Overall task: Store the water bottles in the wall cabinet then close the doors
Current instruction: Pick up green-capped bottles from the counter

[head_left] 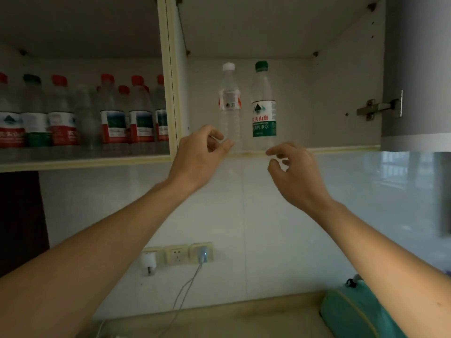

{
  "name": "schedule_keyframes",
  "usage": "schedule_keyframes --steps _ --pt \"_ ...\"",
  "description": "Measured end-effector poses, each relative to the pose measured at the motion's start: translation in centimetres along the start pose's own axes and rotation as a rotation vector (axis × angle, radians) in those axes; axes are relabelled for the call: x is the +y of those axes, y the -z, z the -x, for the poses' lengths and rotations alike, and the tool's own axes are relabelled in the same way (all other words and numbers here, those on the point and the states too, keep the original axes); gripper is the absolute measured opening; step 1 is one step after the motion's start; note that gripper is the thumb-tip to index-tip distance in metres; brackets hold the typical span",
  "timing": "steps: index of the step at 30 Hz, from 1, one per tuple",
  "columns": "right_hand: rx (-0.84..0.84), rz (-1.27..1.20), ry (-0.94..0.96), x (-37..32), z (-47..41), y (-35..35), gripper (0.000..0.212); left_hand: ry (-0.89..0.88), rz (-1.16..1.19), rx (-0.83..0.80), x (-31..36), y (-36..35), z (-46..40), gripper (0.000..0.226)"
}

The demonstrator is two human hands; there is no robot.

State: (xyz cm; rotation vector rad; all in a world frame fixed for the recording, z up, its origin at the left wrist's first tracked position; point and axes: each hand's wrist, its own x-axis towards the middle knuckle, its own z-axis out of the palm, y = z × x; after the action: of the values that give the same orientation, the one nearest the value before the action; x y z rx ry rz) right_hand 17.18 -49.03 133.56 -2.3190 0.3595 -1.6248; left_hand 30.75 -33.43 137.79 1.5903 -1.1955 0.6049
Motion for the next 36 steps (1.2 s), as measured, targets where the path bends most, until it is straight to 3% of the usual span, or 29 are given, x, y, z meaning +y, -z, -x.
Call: schedule_keyframes --steps 4,12,22,28,36 --pt "-0.174 -0.05 -0.139 -0.1 4.8 -0.9 0.024 0.184 0.164 -0.059 -2.3 -2.3 5.4 0.026" --pt "-0.456 -0.042 -0.512 5.3 17.6 -3.6 0.027 0.537 0.259 -0.291 -9.4 -8.3 19.6 0.027" --pt "-0.729 0.09 -0.873 13.0 34.8 -5.6 0.033 0.791 0.039 -0.604 -15.0 -15.7 38.0 0.033" --pt "-0.84 0.02 -0.837 15.8 38.2 -7.3 0.036 0.999 -0.115 -0.676 -17.2 -19.4 42.5 0.041" --pt "-1.132 -0.04 -0.65 20.4 38.1 -11.4 0.038 1.175 -0.098 -0.732 -18.7 -22.1 43.5 0.039"
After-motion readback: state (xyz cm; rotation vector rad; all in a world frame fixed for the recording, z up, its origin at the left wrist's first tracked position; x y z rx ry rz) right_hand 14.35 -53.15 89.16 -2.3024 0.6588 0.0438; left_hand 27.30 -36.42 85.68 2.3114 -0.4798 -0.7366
